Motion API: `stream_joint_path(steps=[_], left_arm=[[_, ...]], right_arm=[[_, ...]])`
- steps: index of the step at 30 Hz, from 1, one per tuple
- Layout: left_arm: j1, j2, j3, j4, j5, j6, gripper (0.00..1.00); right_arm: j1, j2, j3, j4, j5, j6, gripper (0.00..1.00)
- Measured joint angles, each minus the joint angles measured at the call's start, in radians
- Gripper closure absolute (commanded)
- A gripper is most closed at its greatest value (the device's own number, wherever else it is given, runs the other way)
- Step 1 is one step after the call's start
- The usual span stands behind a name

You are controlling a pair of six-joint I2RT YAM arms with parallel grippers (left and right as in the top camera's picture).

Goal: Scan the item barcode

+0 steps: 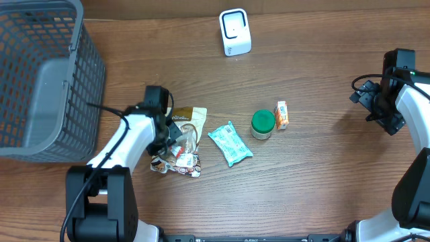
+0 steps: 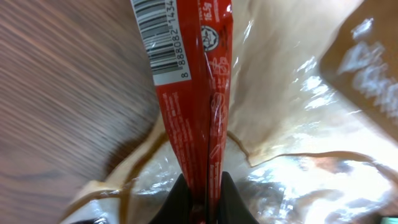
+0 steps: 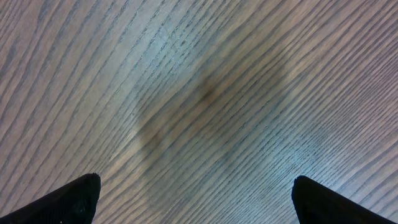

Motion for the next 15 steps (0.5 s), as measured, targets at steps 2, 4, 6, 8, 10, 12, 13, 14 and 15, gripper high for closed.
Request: stream_joint_path(steps=[2,4,6,8,10,12,13,14,15], left_arm=[[0.005,0.0,0.06,-0.051,-0.02,0.034,0.96],[0.006,0.0,0.119,-0.093,-0.04,0.082,0.96],[0.006,0.0,0.163,-0.115,-0.05,0.145,0.96],[0.006,0.0,0.183,-0.126,-0.053,0.204,0.96],[0.006,0.0,0.185,-0.136,-0.055,0.269,0.96],[0.006,0.0,0.185,-0.146,-0.053,0.342,0.96],[0.006,0.0,0.185,-0.147,-0.049,0.381,0.96],[0.005,0.0,0.185,-0.147,-0.045,0.407,0.96],[0.003,0.0,0.182,-0.144,-0.042,0.438,0.96]], right_arm=[[0.0,0.0,0.0,-0.001,0.0,0.0,0.0],[0.0,0.0,0.0,-0.001,0.0,0.0,0.0],[0.0,0.0,0.0,0.0,0.0,-0.001,0.0],[0.0,0.0,0.0,-0.001,0.0,0.0,0.0],[0.0,0.0,0.0,0.0,0.0,0.0,0.0],[0.0,0.0,0.0,0.0,0.0,-0.001,0.0],[0.0,0.0,0.0,0.0,0.0,0.0,0.0],[0.0,0.0,0.0,0.0,0.0,0.0,0.0],[0.0,0.0,0.0,0.0,0.0,-0.001,0.0]])
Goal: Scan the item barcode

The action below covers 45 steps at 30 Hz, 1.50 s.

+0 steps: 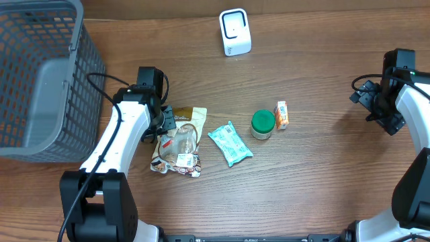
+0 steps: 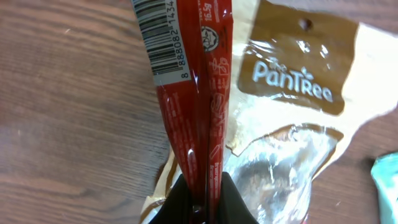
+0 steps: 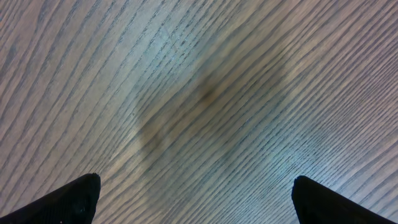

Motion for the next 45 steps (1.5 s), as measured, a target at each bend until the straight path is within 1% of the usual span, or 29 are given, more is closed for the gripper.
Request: stream_joint_path(steps=[7,12,15,17,19,21,22,23,28,31,39,43,44,45], left_arm=[[-0.047,0.0,-0.055,0.096,0.003,0.14,0.96],[-0.086,0.0,-0.137,0.149,0.0,0.182,0.96],[-0.101,0.0,-0.187,0.196,-0.022,0.195,0.94],[-0.105,0.0,-0.218,0.238,-0.035,0.2,0.88],[-0.105,0.0,-0.247,0.268,-0.047,0.202,0.79],[-0.105,0.0,-0.262,0.281,-0.057,0.207,0.55],[-0.105,0.0,-0.265,0.283,-0.062,0.208,0.47],[-0.104,0.0,-0.267,0.282,-0.066,0.204,0.43],[-0.105,-0.002,-0.266,0.278,-0.069,0.201,0.44],[-0.105,-0.002,-0.249,0.236,-0.069,0.197,0.43],[-0.105,-0.002,-0.085,0.087,-0.069,0.148,0.37],[-0.105,-0.002,0.014,0.035,-0.065,0.117,0.22],[-0.104,-0.002,0.032,0.026,-0.064,0.113,0.14],[-0.103,-0.002,0.052,0.019,-0.062,0.104,0.09]], right_arm=[[0.0,0.0,0.0,0.0,0.0,0.0,0.0],[0.0,0.0,0.0,0.0,0.0,0.001,0.0],[0.0,0.0,0.0,0.0,0.0,0.001,0.0],[0.0,0.0,0.0,-0.001,0.0,0.001,0.0],[0.0,0.0,0.0,-0.001,0.0,0.0,0.0],[0.0,0.0,0.0,0.0,0.0,0.001,0.0],[0.0,0.0,0.0,-0.001,0.0,0.001,0.0],[0.0,0.0,0.0,-0.001,0.0,0.0,0.0],[0.0,0.0,0.0,0.0,0.0,0.0,0.0],[0.0,0.0,0.0,-0.001,0.0,0.0,0.0],[0.0,0.0,0.0,0.0,0.0,0.001,0.0],[0.0,0.0,0.0,-0.001,0.0,0.0,0.0],[0.0,0.0,0.0,-0.001,0.0,0.0,0.0],[0.0,0.0,0.0,-0.001,0.0,0.0,0.0]])
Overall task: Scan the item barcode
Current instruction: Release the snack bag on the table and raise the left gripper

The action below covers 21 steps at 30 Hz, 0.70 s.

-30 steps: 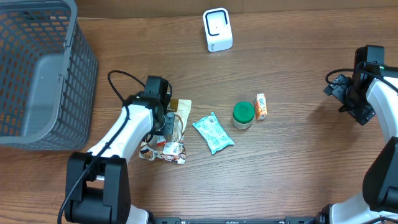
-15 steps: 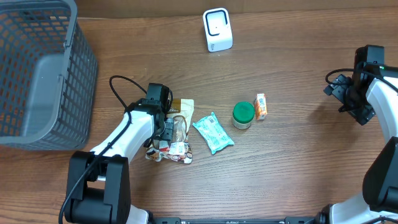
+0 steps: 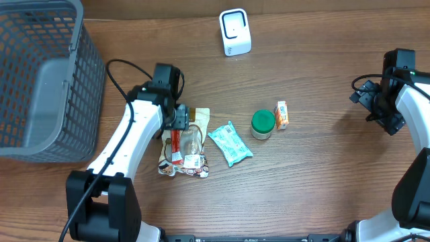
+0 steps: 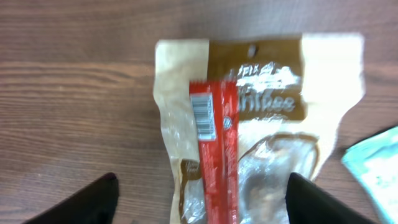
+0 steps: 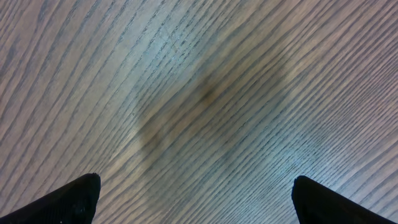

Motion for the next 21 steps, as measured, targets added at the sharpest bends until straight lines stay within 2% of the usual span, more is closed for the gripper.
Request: stream_joint_path(steps=[3,8,14,21], left_arm=[[0.014,0.0,0.049,-0.001,0.003,-0.048,0.0],[0.093,0.0,0.068,0.029,0.005,-0.122,0.0],[0.198,0.0,0.068,0.03,0.004,-0.154,0.0],[0.211,0.0,0.068,0.03,0.005,-0.166,0.0]], right_arm=[[0.0,0.0,0.0,0.0,0.0,0.0,0.0],[0.0,0.0,0.0,0.0,0.0,0.0,0.0],[0.0,0.0,0.0,0.0,0.0,0.0,0.0],[0.0,0.0,0.0,0.0,0.0,0.0,0.0]])
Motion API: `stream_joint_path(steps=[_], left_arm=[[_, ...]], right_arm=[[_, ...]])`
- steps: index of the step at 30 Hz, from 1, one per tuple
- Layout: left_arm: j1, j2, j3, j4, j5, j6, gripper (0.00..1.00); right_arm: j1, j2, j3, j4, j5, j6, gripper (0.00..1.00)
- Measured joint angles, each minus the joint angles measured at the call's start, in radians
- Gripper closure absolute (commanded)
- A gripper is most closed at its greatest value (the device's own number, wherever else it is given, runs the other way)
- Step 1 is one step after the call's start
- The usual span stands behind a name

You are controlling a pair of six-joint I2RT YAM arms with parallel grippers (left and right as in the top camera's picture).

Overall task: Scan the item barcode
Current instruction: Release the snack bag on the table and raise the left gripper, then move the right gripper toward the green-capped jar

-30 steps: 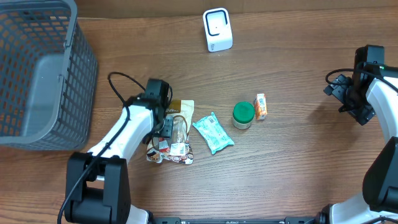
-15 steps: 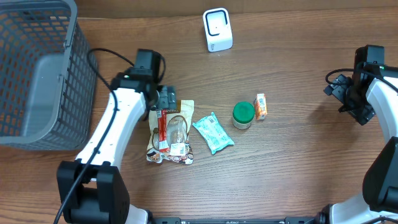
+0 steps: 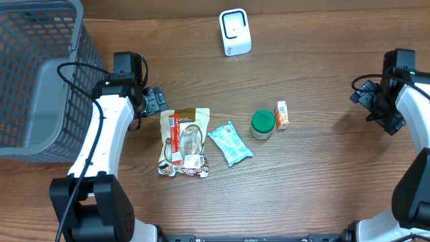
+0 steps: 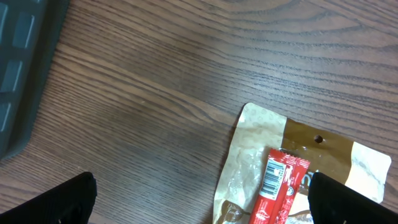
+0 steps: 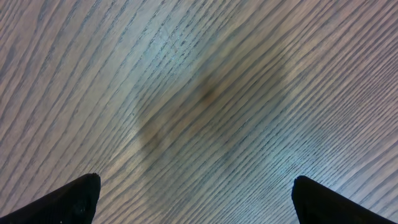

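Note:
A red sachet (image 3: 176, 138) with a white barcode label lies barcode up on a tan and brown pouch (image 3: 191, 144) left of the table's middle. The left wrist view shows the sachet (image 4: 277, 186) and the pouch (image 4: 249, 149) at its lower right. My left gripper (image 3: 156, 101) hangs open off the pouch's far left corner, and nothing sits between its fingers (image 4: 202, 198). A white scanner (image 3: 235, 31) stands at the far edge. My right gripper (image 3: 377, 107) is open at the far right over bare wood (image 5: 196, 196).
A grey mesh basket (image 3: 40, 81) fills the far left, close to my left arm. Right of the pouch lie a teal packet (image 3: 230, 143), a green-lidded jar (image 3: 263, 124) and a small orange carton (image 3: 281, 115).
My open left gripper has moved from above the pouch to the left and back, now off the pouch's far left corner. The sachet and pouch lie as before. The right arm is unchanged.
My left gripper was shut on the red sachet low over the pouch, then still shut on it higher up. Then it stood open with the sachet lying barcode up on the pouch. Now the gripper is off to the left.

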Motion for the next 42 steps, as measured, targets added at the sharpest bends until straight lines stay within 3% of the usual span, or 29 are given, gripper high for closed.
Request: stream_joint_path(steps=[12,17,22,25,33,35,42], left_arm=[[0.0,0.0,0.0,0.0,0.0,0.0,0.0],[0.0,0.0,0.0,0.0,0.0,0.0,0.0],[0.0,0.0,0.0,0.0,0.0,0.0,0.0],[-0.001,0.0,0.0,0.0,0.0,0.0,0.0],[-0.002,0.0,0.0,0.0,0.0,0.0,0.0],[-0.002,0.0,0.0,0.0,0.0,0.0,0.0],[-0.002,0.0,0.0,0.0,0.0,-0.001,0.0]], right_arm=[[0.0,0.0,0.0,0.069,-0.005,0.0,0.0],[0.0,0.0,0.0,0.028,-0.093,-0.017,0.0],[0.003,-0.001,0.0,-0.053,-0.138,-0.072,0.19],[0.019,-0.017,0.001,-0.083,-0.145,-0.134,0.2],[0.201,-0.156,0.184,-0.339,-0.19,-0.317,0.2],[0.271,-0.175,0.248,-0.386,-0.197,-0.345,0.15],[0.481,-0.181,0.291,-0.365,-0.212,-0.386,0.07]])
